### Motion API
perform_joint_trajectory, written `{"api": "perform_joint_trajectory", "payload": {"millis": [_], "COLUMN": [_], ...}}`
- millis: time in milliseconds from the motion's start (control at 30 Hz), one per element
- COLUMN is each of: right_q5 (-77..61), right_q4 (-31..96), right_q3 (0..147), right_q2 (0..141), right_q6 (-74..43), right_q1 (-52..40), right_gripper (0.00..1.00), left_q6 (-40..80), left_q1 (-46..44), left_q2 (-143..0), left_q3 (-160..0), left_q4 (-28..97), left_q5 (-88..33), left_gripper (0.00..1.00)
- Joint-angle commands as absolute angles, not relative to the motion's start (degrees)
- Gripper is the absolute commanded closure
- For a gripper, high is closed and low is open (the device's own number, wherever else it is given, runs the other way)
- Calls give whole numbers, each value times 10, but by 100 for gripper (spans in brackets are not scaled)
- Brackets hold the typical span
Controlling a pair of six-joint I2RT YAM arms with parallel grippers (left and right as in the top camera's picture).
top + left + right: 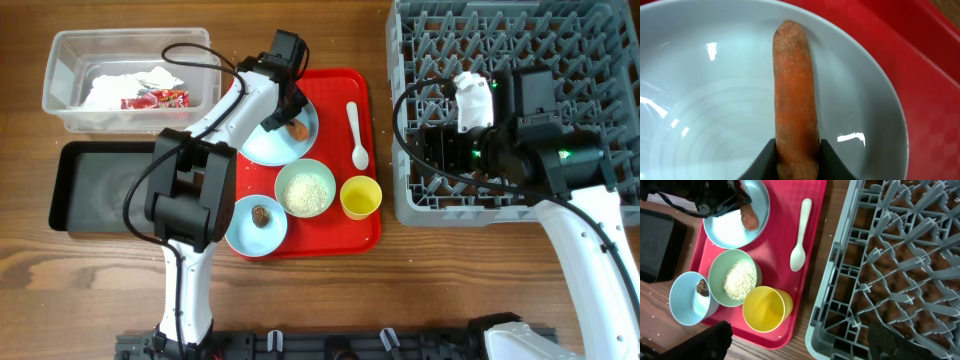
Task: Sort waste into correct bins and load items into the dishwasher rack
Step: 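Grasp the carrot with the left gripper and place it on the black tray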
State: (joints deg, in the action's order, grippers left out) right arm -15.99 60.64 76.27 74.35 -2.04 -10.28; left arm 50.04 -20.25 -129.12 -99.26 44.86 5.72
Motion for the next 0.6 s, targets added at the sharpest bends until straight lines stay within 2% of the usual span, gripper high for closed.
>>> {"api": "perform_joint_trajectory", "payload": {"millis": [0, 133, 300, 433, 567], "right_q5": [-150, -150, -148, -149, -149], "right_q4": [605, 602, 603, 599, 588], "right_q3": [757, 757, 757, 757, 757], "right_q2": [737, 737, 737, 737, 737], "right_q6": [-15, -15, -15, -15, -15], "right_q1": [-101, -101, -101, -101, -101], "right_gripper": [11, 11, 11, 11, 11], "left_q6": [449, 449, 421, 422, 440], "left_q1": [-200, -191, -134, -13, 115], "left_q2": [-1299, -1250, -1105, -1003, -994], "left_q3": [-989, -1005, -1048, -1048, -1027], "left_q4": [468, 478, 593, 721, 789], "left_q5": [65, 64, 57, 79, 108], "left_gripper": [92, 96, 96, 96, 96]}}
